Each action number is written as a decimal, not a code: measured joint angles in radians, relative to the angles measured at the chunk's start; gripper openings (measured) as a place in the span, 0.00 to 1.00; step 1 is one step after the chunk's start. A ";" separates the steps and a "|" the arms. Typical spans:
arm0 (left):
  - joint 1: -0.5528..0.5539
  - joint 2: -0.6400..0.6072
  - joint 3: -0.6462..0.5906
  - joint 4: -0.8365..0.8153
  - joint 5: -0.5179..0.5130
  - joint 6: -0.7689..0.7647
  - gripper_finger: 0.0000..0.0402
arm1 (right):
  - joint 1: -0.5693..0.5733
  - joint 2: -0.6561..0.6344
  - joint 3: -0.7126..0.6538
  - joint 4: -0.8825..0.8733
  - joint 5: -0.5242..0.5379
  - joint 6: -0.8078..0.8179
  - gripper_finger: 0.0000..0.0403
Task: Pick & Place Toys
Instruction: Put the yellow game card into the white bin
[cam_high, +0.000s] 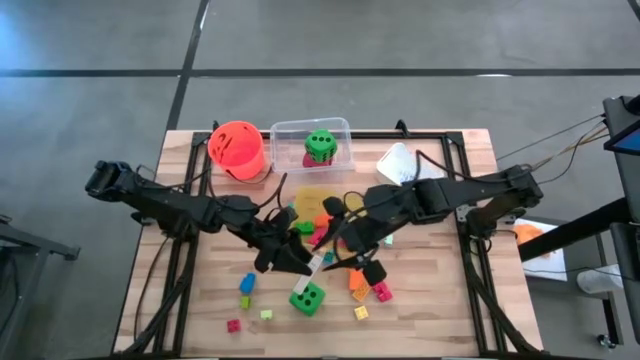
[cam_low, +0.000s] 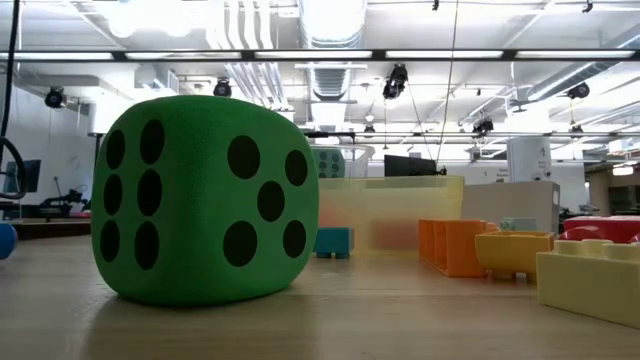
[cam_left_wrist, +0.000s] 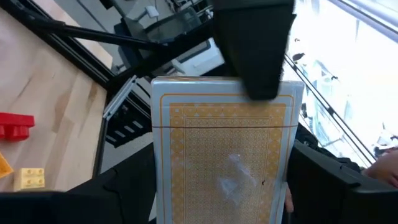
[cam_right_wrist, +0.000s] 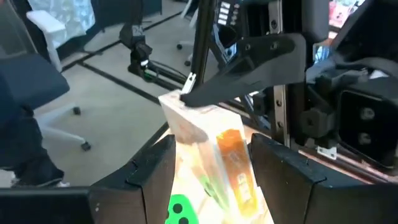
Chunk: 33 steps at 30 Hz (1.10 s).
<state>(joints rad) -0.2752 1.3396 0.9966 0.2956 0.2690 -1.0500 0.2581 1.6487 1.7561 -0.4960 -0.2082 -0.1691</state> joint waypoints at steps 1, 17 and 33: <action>0.000 0.000 0.000 0.002 0.007 0.000 0.70 | 0.000 0.012 0.010 -0.004 0.000 -0.006 0.50; 0.006 0.000 0.000 0.050 0.046 0.047 0.70 | -0.005 0.067 0.085 -0.044 -0.059 -0.055 0.27; 0.013 0.000 0.000 0.087 0.040 0.041 0.90 | -0.007 0.060 0.084 -0.047 -0.110 -0.028 0.16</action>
<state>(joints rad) -0.2626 1.3399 0.9965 0.3827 0.3086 -1.0092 0.2508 1.7084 1.8398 -0.5435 -0.3182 -0.1967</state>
